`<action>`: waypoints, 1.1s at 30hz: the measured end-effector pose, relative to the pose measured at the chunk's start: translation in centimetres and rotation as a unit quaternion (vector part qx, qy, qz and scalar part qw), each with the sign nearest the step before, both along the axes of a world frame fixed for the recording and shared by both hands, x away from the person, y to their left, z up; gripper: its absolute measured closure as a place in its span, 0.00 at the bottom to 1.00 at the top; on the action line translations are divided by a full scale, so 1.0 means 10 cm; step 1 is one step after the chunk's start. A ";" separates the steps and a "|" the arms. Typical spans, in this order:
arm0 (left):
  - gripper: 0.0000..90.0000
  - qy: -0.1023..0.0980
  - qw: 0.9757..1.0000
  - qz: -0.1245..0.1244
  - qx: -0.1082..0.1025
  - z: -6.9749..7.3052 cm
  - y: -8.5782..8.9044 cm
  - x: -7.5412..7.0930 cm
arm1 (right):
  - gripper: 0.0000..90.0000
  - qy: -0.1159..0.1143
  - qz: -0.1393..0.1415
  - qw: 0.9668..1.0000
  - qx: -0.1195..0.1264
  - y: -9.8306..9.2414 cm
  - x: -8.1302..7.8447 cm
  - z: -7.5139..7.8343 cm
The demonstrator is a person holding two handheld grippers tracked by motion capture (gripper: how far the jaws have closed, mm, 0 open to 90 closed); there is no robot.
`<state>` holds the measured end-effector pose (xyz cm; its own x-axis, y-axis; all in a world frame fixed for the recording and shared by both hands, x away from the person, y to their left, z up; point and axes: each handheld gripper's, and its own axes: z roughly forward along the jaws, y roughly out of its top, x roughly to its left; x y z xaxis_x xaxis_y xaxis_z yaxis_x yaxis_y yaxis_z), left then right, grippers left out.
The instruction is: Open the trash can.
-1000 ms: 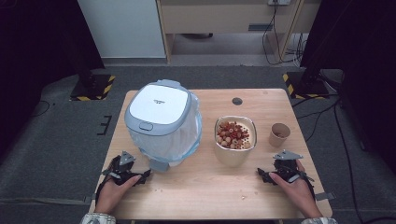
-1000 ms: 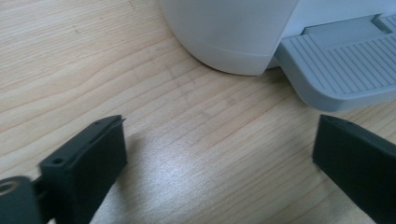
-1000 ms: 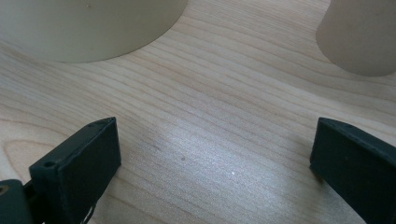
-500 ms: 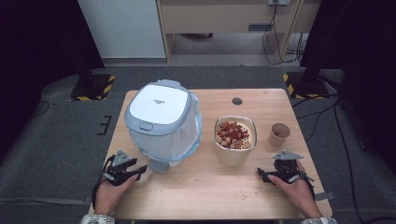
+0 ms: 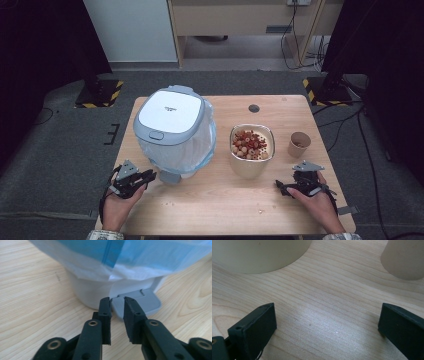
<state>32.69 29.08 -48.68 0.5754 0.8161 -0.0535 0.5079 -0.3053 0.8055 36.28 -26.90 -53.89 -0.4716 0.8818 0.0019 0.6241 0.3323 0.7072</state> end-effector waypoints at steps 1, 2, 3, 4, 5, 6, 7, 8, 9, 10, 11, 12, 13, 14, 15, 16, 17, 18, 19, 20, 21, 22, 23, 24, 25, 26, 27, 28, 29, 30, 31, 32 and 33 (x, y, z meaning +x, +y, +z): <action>0.86 -0.001 1.000 -0.002 0.000 0.01 -0.01 0.00 | 0.02 0.000 0.000 1.000 0.000 0.00 0.00 0.00; 0.88 0.000 1.000 -0.004 -0.001 0.01 -0.01 0.00 | 0.02 0.000 0.000 1.000 0.000 0.00 0.00 0.00; 0.90 0.000 1.000 -0.003 -0.003 0.01 -0.02 0.00 | 0.02 0.000 0.000 1.000 0.000 0.00 0.00 0.00; 0.93 0.000 1.000 -0.003 -0.003 0.01 -0.02 0.00 | 0.02 0.000 0.000 1.000 0.000 0.00 0.00 0.00; 0.95 -0.001 1.000 -0.006 -0.005 0.02 -0.03 0.00 | 0.02 0.000 0.000 1.000 0.000 0.00 0.00 0.00; 0.95 -0.002 1.000 -0.008 -0.005 0.02 -0.04 0.00 | 0.02 0.000 0.000 1.000 0.000 0.00 0.00 0.00; 0.97 -0.002 1.000 -0.008 -0.005 0.02 -0.04 0.00 | 0.02 0.000 0.000 1.000 0.000 0.00 0.00 0.00; 0.97 -0.003 1.000 -0.012 -0.004 0.03 -0.05 0.00 | 0.02 0.000 0.000 1.000 0.000 0.00 0.00 0.00; 0.98 -0.004 1.000 -0.014 -0.006 0.03 -0.06 0.01 | 0.02 0.000 0.000 1.000 0.000 0.00 0.00 0.00; 0.98 -0.003 1.000 -0.018 -0.011 0.03 -0.08 0.01 | 0.02 0.000 0.000 1.000 0.000 0.00 0.00 0.00; 0.99 -0.002 1.000 -0.022 -0.012 0.02 -0.10 0.02 | 0.02 0.000 0.000 1.000 0.000 0.00 0.00 0.00; 0.99 0.001 1.000 -0.025 -0.011 0.01 -0.12 0.03 | 0.02 0.000 0.000 1.000 0.000 0.00 0.00 0.00; 1.00 0.001 1.000 -0.025 -0.011 0.01 -0.12 0.03 | 0.02 0.000 0.000 1.000 0.000 0.00 0.00 0.00; 1.00 0.005 1.000 -0.029 -0.008 0.00 -0.14 0.05 | 0.02 0.000 0.000 1.000 0.000 0.00 0.00 0.00; 1.00 0.010 0.999 -0.036 0.000 -0.02 -0.17 0.06 | 0.02 0.000 0.000 1.000 0.000 0.00 0.00 0.00; 1.00 0.012 0.999 -0.039 0.003 -0.02 -0.18 0.06 | 0.02 0.000 0.000 1.000 0.000 0.00 0.00 0.00; 1.00 0.013 0.999 -0.041 0.004 -0.03 -0.20 0.07 | 0.02 0.000 0.000 1.000 0.000 0.00 0.00 0.00; 1.00 0.013 0.999 -0.041 0.004 -0.03 -0.20 0.07 | 0.02 0.000 0.000 1.000 0.000 0.00 0.00 0.00; 1.00 0.015 0.999 -0.043 0.007 -0.04 -0.21 0.08 | 0.02 0.000 0.000 1.000 0.000 0.00 0.00 0.00; 1.00 0.017 0.999 -0.045 0.010 -0.06 -0.22 0.09 | 0.02 0.000 0.000 1.000 0.000 0.00 0.00 0.00; 1.00 0.018 0.999 -0.045 0.013 -0.07 -0.23 0.10 | 0.02 0.000 0.000 1.000 0.000 0.00 0.00 0.00; 1.00 0.021 0.999 -0.046 0.014 -0.08 -0.24 0.12 | 0.02 0.000 0.000 1.000 0.000 0.00 0.00 0.00; 1.00 0.021 0.999 -0.046 0.014 -0.08 -0.24 0.12 | 0.02 0.000 0.000 1.000 0.000 0.00 0.00 0.00; 1.00 0.024 0.998 -0.048 0.018 -0.09 -0.25 0.13 | 0.02 -0.001 -0.001 1.000 0.000 0.00 0.00 0.00; 1.00 0.025 0.998 -0.048 0.023 -0.11 -0.26 0.14 | 0.02 0.000 -0.002 1.000 0.001 0.00 -0.01 0.00; 1.00 0.025 0.998 -0.048 0.027 -0.11 -0.27 0.14 | 0.02 0.000 -0.002 1.000 0.001 0.00 -0.01 0.00; 1.00 0.025 0.998 -0.048 0.028 -0.12 -0.27 0.15 | 0.02 0.000 -0.002 1.000 0.001 0.00 -0.01 0.00; 1.00 0.026 0.998 -0.048 0.031 -0.12 -0.28 0.15 | 0.02 0.000 -0.002 1.000 0.001 0.00 -0.01 0.00; 1.00 0.026 0.998 -0.050 0.036 -0.13 -0.29 0.16 | 0.02 0.000 -0.002 1.000 0.001 0.00 -0.01 0.00; 1.00 0.026 0.998 -0.050 0.036 -0.13 -0.29 0.16 | 0.02 0.000 -0.002 1.000 0.001 0.00 -0.01 0.00; 1.00 0.028 0.997 -0.051 0.041 -0.14 -0.30 0.17 | 0.02 0.000 -0.002 1.000 0.001 0.00 -0.01 0.00; 1.00 0.028 0.998 -0.051 0.040 -0.15 -0.30 0.17 | 0.02 0.000 -0.002 1.000 0.001 0.00 -0.01 0.00; 1.00 0.029 0.998 -0.051 0.040 -0.15 -0.30 0.17 | 0.02 0.000 -0.002 1.000 0.001 0.00 -0.01 0.00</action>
<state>34.40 26.11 -50.15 0.6535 0.7565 -0.0263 0.5153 -0.4192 0.7475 36.20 -26.88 -53.89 -0.4678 0.8838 0.0036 0.6262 0.3286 0.7071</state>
